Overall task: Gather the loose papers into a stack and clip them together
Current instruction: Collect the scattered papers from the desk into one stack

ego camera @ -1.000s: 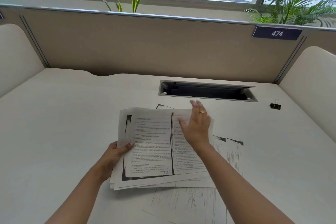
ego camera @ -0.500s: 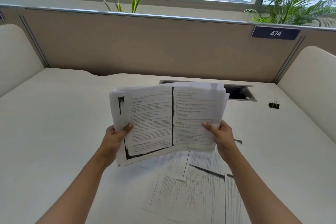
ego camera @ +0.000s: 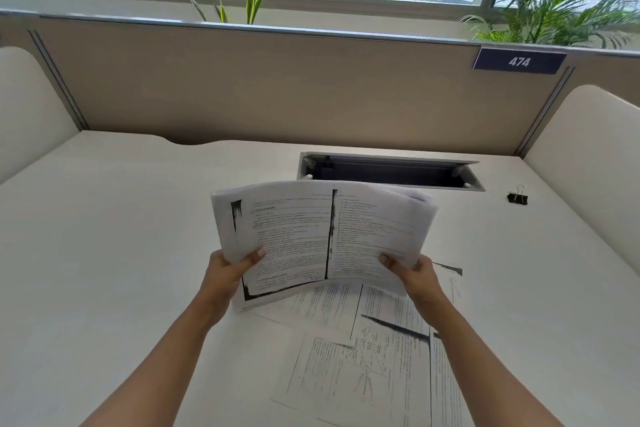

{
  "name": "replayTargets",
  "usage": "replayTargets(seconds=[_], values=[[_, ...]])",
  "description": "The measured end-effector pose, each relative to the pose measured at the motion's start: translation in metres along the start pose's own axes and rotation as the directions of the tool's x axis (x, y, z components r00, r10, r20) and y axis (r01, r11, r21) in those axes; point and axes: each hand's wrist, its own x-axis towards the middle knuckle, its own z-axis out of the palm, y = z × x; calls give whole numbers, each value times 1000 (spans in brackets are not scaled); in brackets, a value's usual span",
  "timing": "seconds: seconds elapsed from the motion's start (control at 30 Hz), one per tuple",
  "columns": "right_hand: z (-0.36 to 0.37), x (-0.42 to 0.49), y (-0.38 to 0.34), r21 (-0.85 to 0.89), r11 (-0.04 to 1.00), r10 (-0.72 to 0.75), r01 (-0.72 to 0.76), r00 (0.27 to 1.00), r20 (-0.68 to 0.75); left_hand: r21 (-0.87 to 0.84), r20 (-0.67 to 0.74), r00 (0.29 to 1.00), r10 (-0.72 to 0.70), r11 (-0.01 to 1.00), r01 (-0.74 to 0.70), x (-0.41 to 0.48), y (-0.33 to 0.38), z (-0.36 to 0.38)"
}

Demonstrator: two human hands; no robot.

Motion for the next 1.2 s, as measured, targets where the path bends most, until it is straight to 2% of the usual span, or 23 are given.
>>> replayTargets(seconds=[0.07, 0.13, 0.2, 0.23, 0.3, 0.37, 0.43, 0.5, 0.57, 0.7, 0.77, 0.87, 1.07, 1.1, 1.13, 1.2], values=[[-2, 1, 0, 18, 1000, 25, -24, 999, -28, 24, -21, 1000, -12, 1000, 13, 2, 1, 3], [-6, 1, -1, 73, 997, 40, -38, 999, -28, 23, 18, 1000, -17, 1000, 16, 3, 5, 5], [-12, 0, -1, 112, 993, 50, -45, 998, -45, 141, 105, 993, -48, 989, 33, 5, 8, 5], [-16, -1, 1, 138, 990, 45, -36, 997, -61, 269, 158, 985, -68, 963, 23, 6, 8, 4], [-23, -5, 3, 175, 984, 45, -26, 994, -100, 574, 260, 956, -136, 818, -39, 10, 6, -2], [-29, -7, 4, 200, 979, 62, -33, 988, -141, 786, 318, 906, -280, 612, -87, 14, 2, -9], [-34, -10, 5, 244, 969, 93, -41, 974, -206, 908, 330, 845, -421, 387, -162, 17, -3, -14], [-37, -12, 7, 260, 964, 123, -58, 962, -243, 940, 340, 802, -491, 164, -298, 18, -6, -15], [-37, -13, 9, 277, 960, 116, -38, 956, -270, 934, 313, 814, -490, 5, -356, 16, -2, -10], [-29, -13, 5, 375, 927, 121, -15, 958, -259, 940, 151, 910, -385, -229, -252, 9, 0, 9], [-26, -12, 8, 386, 922, 139, -24, 952, -273, 929, 123, 945, -304, -299, -218, 5, 0, 22], [-23, -12, 13, 407, 913, 155, -35, 951, -266, 947, 99, 948, -302, -265, -183, 0, 0, 40], [-20, -11, 17, 415, 907, 181, -64, 952, -249, 992, 123, 955, -268, 3, -127, -1, 0, 61], [-21, -11, 18, 417, 907, 186, -68, 950, -250, 990, 127, 950, -285, 86, -107, -1, 0, 63], [-22, -11, 19, 418, 906, 184, -66, 951, -249, 975, 126, 940, -318, 215, -59, -2, 0, 63], [-23, -10, 19, 407, 911, 187, -73, 950, -249, 838, 111, 894, -434, 525, 151, -5, 2, 62]])
